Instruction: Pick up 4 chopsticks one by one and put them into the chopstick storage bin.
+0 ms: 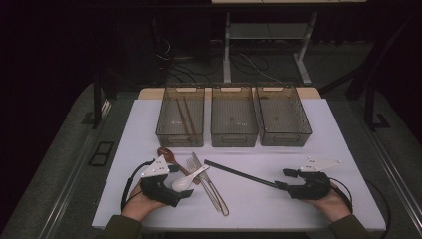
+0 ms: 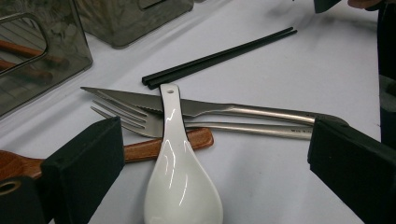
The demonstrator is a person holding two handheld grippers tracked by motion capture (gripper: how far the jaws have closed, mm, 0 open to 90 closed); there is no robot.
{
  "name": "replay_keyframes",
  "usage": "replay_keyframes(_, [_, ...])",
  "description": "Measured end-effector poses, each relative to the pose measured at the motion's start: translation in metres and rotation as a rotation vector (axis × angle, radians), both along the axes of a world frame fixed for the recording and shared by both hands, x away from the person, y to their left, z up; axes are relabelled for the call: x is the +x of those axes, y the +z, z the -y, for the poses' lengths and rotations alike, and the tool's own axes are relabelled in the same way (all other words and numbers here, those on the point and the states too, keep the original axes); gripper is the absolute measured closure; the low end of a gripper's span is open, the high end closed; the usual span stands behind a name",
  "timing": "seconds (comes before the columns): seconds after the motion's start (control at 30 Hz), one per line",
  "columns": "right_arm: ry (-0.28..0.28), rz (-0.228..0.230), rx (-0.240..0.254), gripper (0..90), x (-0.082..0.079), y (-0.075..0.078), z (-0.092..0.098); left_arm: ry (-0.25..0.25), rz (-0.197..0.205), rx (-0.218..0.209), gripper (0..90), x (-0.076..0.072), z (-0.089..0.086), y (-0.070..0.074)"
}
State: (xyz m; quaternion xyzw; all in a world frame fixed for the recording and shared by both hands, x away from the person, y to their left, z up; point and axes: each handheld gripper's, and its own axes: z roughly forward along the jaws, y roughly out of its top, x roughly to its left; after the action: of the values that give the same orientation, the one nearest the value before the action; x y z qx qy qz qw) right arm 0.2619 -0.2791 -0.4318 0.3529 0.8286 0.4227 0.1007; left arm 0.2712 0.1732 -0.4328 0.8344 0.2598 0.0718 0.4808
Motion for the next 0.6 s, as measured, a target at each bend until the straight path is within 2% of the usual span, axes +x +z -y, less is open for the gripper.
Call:
replay_keyframes(0.2, [0.048,-0.046,0.006,59.4,0.009,-0.001,-0.008,-0.001,0.0,0.0,3.9,-0.001,0.0,0.0])
replay_keyframes(0.37, [0.067,-0.066,0.001,63.1,0.016,-0.001,-0.014,-0.004,0.0,0.002,4.2,0.0,0.0,0.0])
replay_keyframes(0.4, [0.064,-0.059,0.001,63.5,0.018,-0.001,-0.015,-0.004,0.0,0.001,4.3,0.0,0.001,0.0])
replay_keyframes(0.47, [0.082,-0.062,0.01,65.3,0.021,0.0,-0.017,-0.005,-0.001,0.004,4.6,-0.001,0.001,0.0])
replay_keyframes(0.6, [0.127,-0.067,-0.001,67.4,0.027,0.001,-0.026,-0.006,-0.001,0.003,4.8,-0.001,0.001,0.0])
